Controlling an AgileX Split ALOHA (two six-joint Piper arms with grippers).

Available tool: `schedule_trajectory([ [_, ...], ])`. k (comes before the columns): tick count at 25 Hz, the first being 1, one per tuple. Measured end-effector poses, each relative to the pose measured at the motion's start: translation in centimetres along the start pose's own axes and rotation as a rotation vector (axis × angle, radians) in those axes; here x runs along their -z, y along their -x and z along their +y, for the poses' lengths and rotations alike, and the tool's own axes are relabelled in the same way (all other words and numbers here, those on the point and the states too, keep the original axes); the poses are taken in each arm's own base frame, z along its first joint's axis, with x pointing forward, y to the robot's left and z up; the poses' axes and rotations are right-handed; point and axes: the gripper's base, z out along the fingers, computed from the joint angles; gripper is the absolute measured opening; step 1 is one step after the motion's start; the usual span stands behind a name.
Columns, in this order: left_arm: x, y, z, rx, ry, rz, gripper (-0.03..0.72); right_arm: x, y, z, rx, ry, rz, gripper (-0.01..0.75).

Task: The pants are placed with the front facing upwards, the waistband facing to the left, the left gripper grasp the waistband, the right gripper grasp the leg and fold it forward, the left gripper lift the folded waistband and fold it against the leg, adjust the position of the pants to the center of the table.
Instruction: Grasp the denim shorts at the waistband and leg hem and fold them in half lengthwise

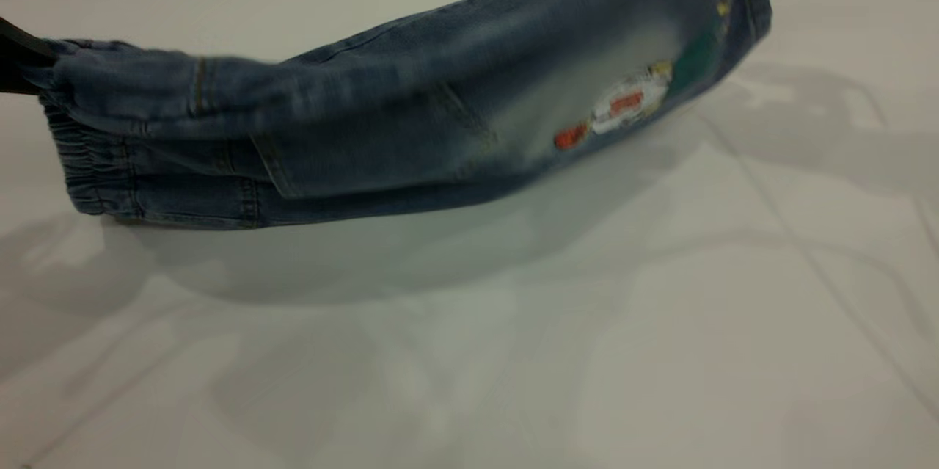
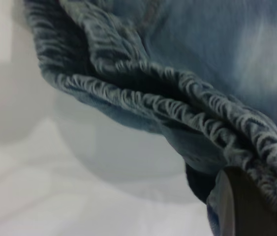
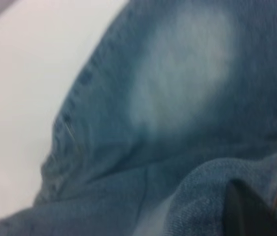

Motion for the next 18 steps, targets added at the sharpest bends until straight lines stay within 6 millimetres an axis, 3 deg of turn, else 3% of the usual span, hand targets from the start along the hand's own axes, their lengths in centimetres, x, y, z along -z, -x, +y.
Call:
schedule_trajectory([
  [5,0.0,0.6,0.1,0.091,0.005,-0.066,0.119,-1.1,2.0,0.4,0.001,0.023,-0.015,0.017],
  [18,0.3,2.3,0.1,0.259,-0.022,-0.261,0.119,-4.7,4.5,-0.9,-0.046,0.067,-0.017,0.017],
])
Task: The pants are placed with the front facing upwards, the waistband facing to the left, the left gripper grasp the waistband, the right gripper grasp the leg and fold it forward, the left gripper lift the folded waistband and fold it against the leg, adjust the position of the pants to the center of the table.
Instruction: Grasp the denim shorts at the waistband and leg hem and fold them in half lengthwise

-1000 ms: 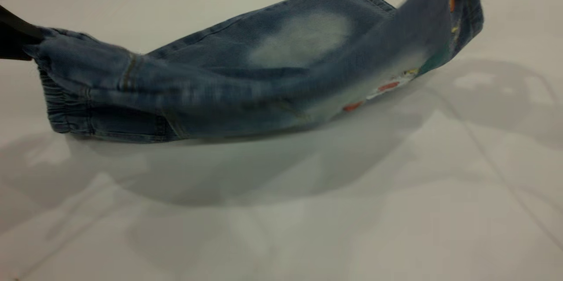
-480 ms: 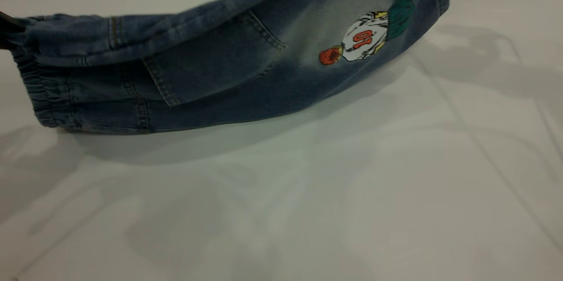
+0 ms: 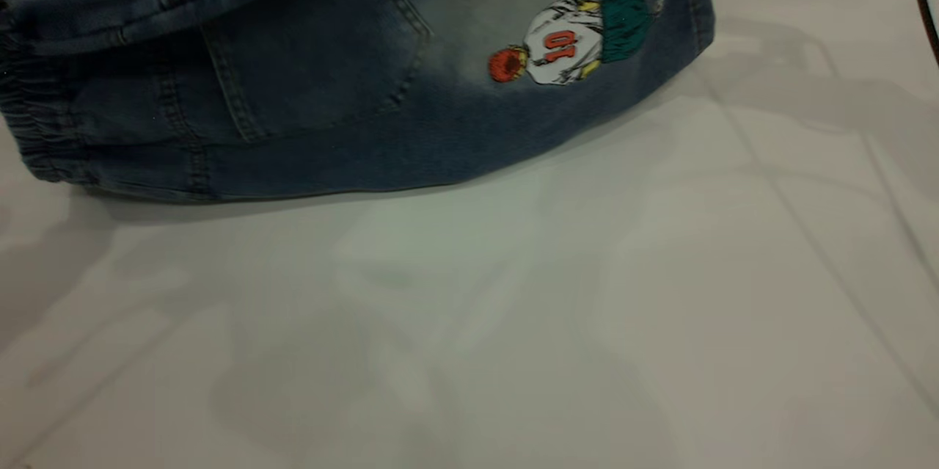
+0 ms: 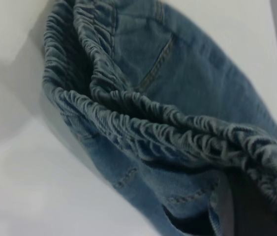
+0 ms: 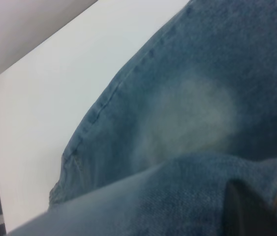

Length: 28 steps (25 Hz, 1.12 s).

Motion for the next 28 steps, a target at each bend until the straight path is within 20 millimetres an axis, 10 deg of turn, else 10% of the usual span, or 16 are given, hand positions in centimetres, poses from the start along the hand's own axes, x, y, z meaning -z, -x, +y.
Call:
schedule_trajectory([
  [28,-5.0,1.1,3.9,0.189,0.173,-0.043,0.119,-3.4,1.4,-1.8,0.027,0.055,-0.013,0.017],
])
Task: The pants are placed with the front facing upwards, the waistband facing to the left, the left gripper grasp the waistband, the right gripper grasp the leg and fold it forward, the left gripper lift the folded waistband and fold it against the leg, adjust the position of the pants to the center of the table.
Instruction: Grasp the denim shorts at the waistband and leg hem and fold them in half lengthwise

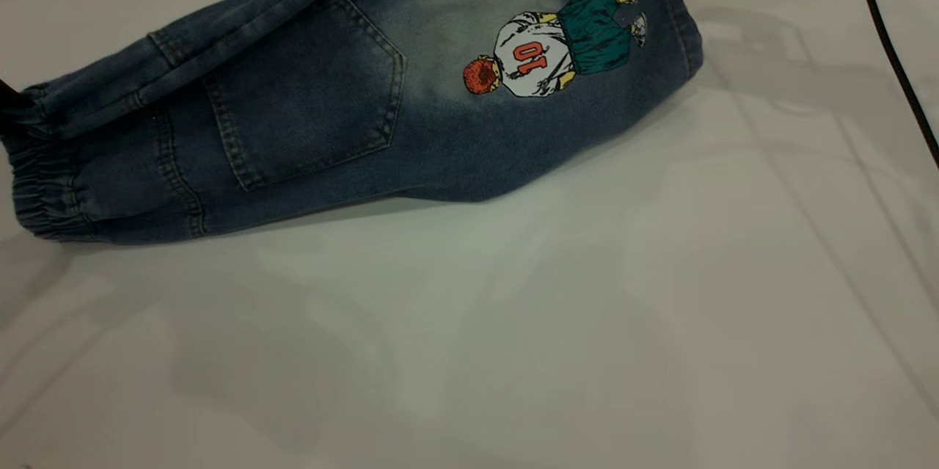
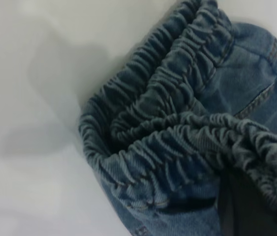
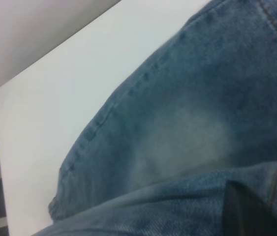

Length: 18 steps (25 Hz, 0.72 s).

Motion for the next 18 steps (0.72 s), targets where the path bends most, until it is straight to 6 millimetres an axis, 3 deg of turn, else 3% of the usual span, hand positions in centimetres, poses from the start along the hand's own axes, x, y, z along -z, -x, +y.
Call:
schedule_trajectory([
  [10,0.0,0.1,-0.3,-0.08,-0.028,-0.013,0.144,0.0,1.5,1.2,0.035,0.042,-0.015,0.017],
  [12,0.0,0.1,-0.3,-0.106,-0.038,-0.013,0.196,-0.1,1.4,1.0,0.033,0.039,-0.014,0.017],
  [18,0.0,0.2,-0.5,-0.214,-0.047,-0.021,0.465,-0.5,1.3,0.4,0.026,0.03,-0.001,0.017],
])
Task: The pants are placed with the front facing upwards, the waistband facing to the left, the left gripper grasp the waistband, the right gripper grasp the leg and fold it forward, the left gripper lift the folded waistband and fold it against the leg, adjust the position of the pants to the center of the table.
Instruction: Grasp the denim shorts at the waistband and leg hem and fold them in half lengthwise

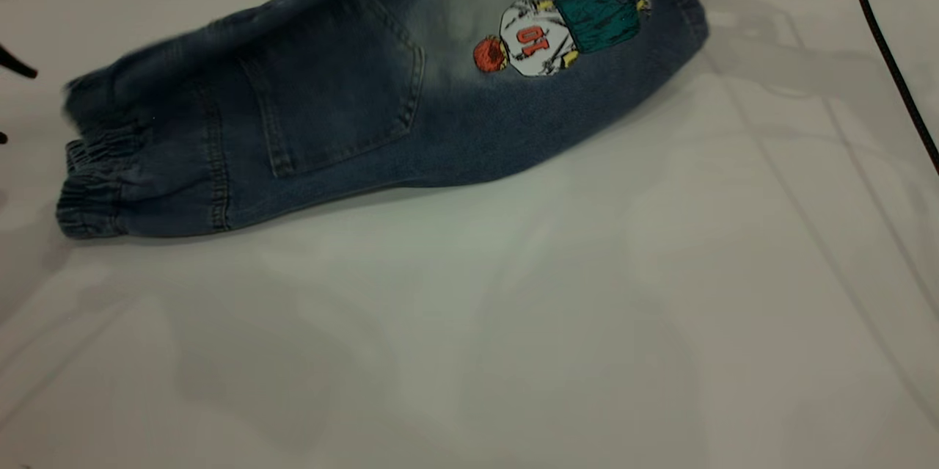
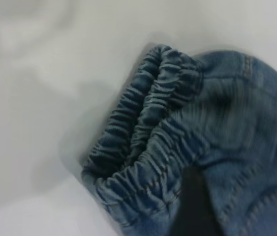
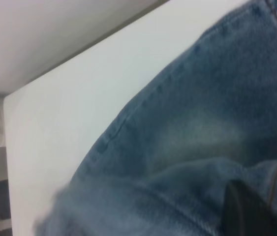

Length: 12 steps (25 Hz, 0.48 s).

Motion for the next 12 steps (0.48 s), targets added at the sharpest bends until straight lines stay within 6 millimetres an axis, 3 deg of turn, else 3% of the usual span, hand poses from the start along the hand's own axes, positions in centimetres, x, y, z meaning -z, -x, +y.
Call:
schedule_trajectory([
  [4,0.0,-0.1,-0.2,-0.018,-0.014,0.01,0.538,0.0,0.0,0.1,-0.002,0.005,0.003,0.017],
  [12,0.6,0.3,-3.3,-0.085,-0.193,0.068,0.545,-0.5,0.0,0.3,0.033,-0.021,-0.029,0.017],
])
